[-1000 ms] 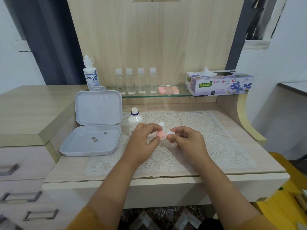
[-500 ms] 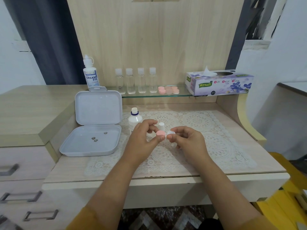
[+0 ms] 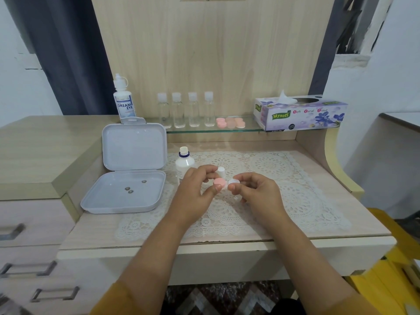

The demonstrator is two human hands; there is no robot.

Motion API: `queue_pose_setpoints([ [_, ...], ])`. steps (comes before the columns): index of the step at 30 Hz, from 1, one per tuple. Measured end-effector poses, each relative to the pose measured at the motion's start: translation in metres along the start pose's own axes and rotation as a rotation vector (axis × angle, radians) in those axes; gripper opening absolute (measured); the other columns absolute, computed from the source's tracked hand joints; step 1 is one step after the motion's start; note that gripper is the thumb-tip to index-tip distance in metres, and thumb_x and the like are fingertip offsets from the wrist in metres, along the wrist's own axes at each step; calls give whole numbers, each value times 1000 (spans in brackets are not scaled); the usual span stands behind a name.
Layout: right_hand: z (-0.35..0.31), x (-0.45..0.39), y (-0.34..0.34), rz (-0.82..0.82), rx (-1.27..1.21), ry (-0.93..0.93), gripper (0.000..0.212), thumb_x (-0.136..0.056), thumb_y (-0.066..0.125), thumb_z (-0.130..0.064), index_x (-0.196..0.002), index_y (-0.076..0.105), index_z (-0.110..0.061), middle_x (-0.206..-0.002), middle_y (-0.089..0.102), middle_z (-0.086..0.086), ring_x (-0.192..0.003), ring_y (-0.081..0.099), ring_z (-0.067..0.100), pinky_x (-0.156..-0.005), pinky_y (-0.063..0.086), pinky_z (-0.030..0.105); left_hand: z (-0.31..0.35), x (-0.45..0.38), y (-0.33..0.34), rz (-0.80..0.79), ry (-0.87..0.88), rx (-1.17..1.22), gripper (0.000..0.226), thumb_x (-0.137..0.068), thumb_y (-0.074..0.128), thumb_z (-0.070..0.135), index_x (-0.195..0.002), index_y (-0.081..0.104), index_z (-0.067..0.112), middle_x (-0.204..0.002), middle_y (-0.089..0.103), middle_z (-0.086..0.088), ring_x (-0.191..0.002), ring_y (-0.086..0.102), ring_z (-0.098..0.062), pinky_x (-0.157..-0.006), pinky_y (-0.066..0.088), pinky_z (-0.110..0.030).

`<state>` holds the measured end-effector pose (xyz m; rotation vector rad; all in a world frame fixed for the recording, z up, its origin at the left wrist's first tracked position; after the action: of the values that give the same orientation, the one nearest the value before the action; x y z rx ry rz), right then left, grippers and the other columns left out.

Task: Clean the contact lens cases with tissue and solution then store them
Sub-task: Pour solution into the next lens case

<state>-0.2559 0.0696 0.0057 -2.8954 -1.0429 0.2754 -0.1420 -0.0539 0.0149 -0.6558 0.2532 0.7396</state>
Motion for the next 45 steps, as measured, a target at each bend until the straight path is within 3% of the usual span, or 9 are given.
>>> queue_pose_setpoints([
  [4,-1,0,0,-2,-7,-10,19,-76,80,-21,-93,71,-17,-78,73,4,-72,67,10,-61,50,19,1,-1,-1,25,16,-48,22,-81,72,34,-101,64,35,-96,59,17,-99,45,5,-83,37,-21],
  [8,-1,0,1,-22,1,-1,20,-76,80,-22,-94,72,-17,-80,72,5,-72,66,11,-61,50,18,1,-4,2,12,40,-71,12,-82,71,30,-93,68,29,-89,62,15,-97,44,3,-83,36,-22],
  [16,-1,2,3,-32,-12,-2,12,-77,79,-18,-88,73,-20,-79,72,6,-69,64,10,-64,51,22,0,-6,4,-35,92,-105,12,-87,67,22,-98,69,21,-94,63,12,-101,43,-5,-87,33,-18],
  [22,-2,1,3,-38,6,-6,12,-78,78,-19,-89,72,-20,-77,72,4,-67,63,8,-63,50,21,-2,-7,5,-66,102,-115,12,-90,63,21,-101,68,21,-96,61,18,-101,40,-1,-87,30,-15],
  [31,1,-1,1,-9,-13,9,18,-78,79,-20,-94,71,-17,-79,73,5,-66,63,8,-64,50,23,-1,-4,2,5,56,-83,29,-82,72,27,-110,68,24,-96,59,17,-99,44,1,-87,38,-22],
  [35,3,-1,3,-16,-33,15,22,-77,79,-23,-98,71,-19,-88,73,4,-75,68,11,-67,51,22,0,-5,1,23,55,-100,25,-84,70,27,-108,70,23,-94,61,15,-97,45,0,-85,36,-19],
  [39,1,-1,-9,165,-85,-33,15,-91,64,-29,-100,70,-19,-86,71,-5,-69,64,3,-63,48,20,1,-4,-1,38,45,-108,22,-85,69,25,-107,69,23,-93,60,16,-94,44,2,-81,33,-13],
  [42,-1,1,-24,373,46,-91,12,-96,57,-24,-100,68,-23,-92,67,-13,-82,62,0,-74,48,18,2,-3,-1,35,37,-115,22,-85,69,25,-107,69,23,-92,59,17,-95,44,-1,-82,33,-14],
  [45,3,-2,-23,379,279,-68,22,-94,55,-17,-113,66,-21,-107,65,-10,-97,57,5,-81,44,19,3,-3,-2,36,31,-118,24,-85,69,24,-109,69,22,-92,59,15,-95,45,-4,-82,34,-14],
])
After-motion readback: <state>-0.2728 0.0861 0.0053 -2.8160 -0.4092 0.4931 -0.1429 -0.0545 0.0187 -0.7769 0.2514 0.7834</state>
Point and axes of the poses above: each hand's wrist, its own x-axis away from the middle knuckle, its own y-axis out of the palm, z = x × y, the point moved 6 cm from there along -x, towards the middle knuckle
